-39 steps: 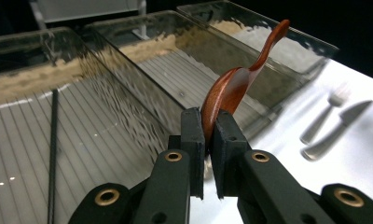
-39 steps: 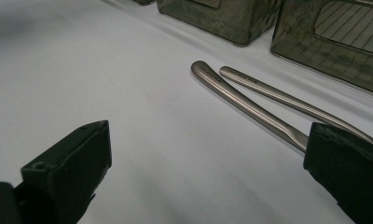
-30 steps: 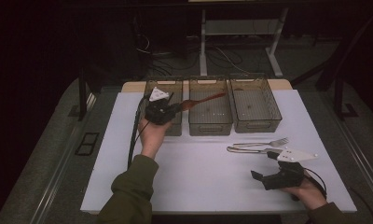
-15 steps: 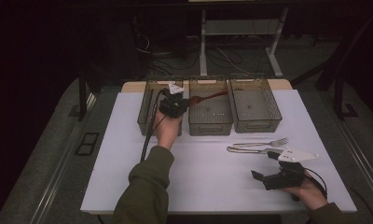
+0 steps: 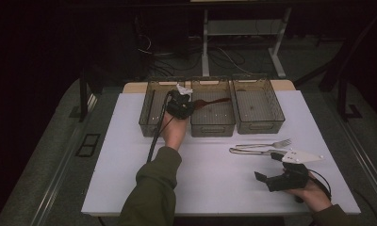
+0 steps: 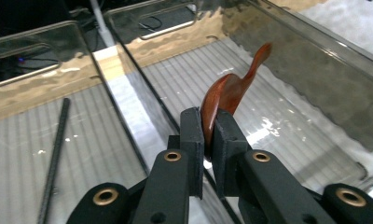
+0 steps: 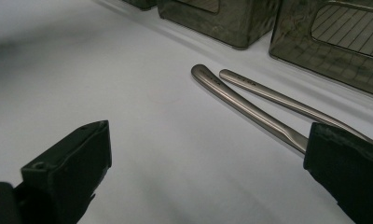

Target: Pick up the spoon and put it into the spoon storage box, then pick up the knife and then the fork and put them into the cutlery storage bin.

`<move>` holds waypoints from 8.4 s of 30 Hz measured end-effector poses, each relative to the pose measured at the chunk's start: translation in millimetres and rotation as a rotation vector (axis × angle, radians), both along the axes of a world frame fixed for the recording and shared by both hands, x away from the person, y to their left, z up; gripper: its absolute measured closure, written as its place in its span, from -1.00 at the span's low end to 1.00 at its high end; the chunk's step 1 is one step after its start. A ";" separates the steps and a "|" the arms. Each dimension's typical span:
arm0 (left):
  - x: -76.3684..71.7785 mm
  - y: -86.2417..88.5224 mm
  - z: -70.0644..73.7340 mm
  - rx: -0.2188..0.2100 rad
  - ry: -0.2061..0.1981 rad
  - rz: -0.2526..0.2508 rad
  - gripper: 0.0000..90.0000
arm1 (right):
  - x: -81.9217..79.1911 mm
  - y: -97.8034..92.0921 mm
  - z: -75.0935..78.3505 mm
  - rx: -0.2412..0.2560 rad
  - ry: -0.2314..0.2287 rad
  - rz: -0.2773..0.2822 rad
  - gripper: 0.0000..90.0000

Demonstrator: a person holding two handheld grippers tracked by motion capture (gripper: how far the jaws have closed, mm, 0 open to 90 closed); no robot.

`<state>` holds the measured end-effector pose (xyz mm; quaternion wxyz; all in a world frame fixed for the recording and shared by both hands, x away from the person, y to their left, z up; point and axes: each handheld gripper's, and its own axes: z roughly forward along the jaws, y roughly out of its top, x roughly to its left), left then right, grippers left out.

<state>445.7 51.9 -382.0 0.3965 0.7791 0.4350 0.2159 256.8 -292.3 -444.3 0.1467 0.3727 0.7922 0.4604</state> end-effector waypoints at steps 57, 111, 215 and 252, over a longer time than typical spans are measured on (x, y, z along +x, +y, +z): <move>-95.8 51.5 -2.2 -0.111 -0.020 -0.373 -0.57 | -0.3 1.5 -0.7 0.006 0.000 0.008 -0.99; -177.7 104.9 -52.0 -0.115 0.006 -0.369 -1.00 | 39.1 -21.6 17.9 -0.019 0.107 0.089 -0.15; -177.2 103.0 -55.4 -0.106 0.027 -0.389 -1.00 | 100.6 56.5 30.7 -0.642 0.489 0.294 0.46; -177.4 101.6 -56.4 -0.101 0.031 -0.396 -1.00 | 103.7 77.5 24.5 -0.809 0.524 0.285 0.76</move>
